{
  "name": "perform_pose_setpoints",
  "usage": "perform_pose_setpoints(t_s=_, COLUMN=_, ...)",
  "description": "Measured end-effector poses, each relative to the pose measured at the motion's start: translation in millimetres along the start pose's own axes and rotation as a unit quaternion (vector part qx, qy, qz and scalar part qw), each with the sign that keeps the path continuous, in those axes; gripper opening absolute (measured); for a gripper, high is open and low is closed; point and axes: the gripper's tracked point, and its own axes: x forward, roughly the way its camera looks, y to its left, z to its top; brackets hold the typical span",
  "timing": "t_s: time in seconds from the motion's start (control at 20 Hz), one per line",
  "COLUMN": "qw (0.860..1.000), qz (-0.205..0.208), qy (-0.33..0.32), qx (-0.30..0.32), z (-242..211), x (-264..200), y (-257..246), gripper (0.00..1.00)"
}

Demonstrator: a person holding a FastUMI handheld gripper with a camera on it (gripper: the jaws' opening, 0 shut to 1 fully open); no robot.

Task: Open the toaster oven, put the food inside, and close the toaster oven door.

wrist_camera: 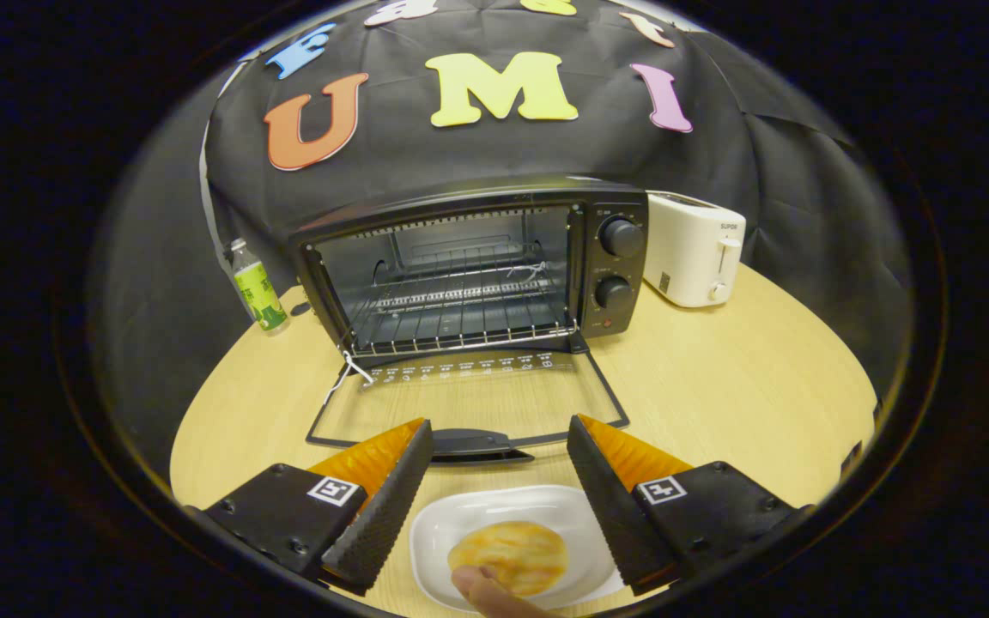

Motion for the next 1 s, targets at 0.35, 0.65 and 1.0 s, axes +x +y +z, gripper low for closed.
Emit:
perform_pose_setpoints(t_s=0.35, qw=0.999, qz=0.02, qy=-0.032, qx=-0.032, z=-14, x=-40, y=-10, gripper=1.0)
perform_pose_setpoints(t_s=0.65, qw=0.997, qz=0.029, qy=-0.063, qx=-0.047, z=-38, x=-63, y=-7, gripper=1.0)
perform_pose_setpoints(t_s=1.0, qw=0.996, qz=0.034, qy=-0.063, qx=-0.06, z=-81, x=-62, y=-4, gripper=1.0)
